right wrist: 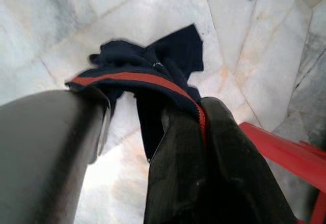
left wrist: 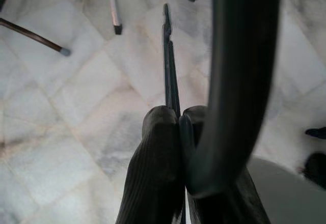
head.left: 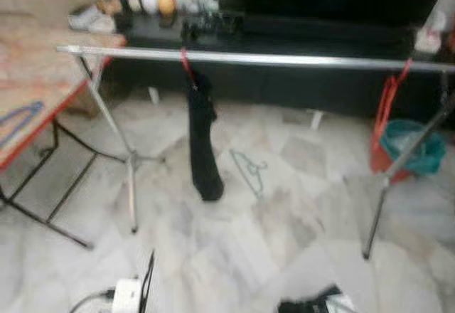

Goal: Hang hanger

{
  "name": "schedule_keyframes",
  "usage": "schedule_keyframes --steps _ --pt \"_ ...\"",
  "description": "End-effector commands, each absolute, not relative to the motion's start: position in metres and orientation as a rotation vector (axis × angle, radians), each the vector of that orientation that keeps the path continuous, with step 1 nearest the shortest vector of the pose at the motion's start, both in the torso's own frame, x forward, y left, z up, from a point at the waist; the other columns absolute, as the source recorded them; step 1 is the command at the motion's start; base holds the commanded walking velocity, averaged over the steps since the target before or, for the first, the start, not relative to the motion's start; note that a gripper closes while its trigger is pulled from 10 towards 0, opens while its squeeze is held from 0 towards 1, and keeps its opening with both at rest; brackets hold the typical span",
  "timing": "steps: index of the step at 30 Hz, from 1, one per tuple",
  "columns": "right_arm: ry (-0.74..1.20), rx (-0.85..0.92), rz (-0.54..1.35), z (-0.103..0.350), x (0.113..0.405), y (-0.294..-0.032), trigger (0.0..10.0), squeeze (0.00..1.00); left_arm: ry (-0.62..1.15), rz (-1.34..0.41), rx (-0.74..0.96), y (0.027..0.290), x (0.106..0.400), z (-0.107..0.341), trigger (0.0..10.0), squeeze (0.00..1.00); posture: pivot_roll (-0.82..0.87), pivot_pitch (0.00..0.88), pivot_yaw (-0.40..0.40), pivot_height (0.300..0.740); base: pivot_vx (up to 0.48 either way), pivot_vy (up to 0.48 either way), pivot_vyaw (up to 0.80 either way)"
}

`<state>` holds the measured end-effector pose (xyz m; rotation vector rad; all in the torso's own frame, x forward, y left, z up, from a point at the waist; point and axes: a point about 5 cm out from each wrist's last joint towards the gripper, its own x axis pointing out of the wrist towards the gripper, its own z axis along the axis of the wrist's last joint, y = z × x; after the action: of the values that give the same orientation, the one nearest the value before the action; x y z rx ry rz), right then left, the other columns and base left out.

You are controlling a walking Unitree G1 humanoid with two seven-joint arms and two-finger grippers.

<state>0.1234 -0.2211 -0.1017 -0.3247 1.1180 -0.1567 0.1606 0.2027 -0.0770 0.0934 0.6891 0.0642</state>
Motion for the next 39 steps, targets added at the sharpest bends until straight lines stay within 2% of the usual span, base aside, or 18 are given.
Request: schedule_keyframes --steps 1,39 --pt "1.109 -0.302 -0.159 -0.1019 0.1261 -0.2159 10.0 0.00 0.713 0.085 0.103 0.2114 0.1535 -0.0790 10.0 0.00 0.02 0.075 -0.017 0.740 0.000 0.356 0.00" --pt "1.108 -0.299 -0.165 -0.1021 0.1255 -0.2158 10.0 0.00 0.721 0.079 0.102 0.2115 0.1521 -0.0798 10.0 0.00 0.02 0.074 -0.013 0.740 0.000 0.352 0.00"
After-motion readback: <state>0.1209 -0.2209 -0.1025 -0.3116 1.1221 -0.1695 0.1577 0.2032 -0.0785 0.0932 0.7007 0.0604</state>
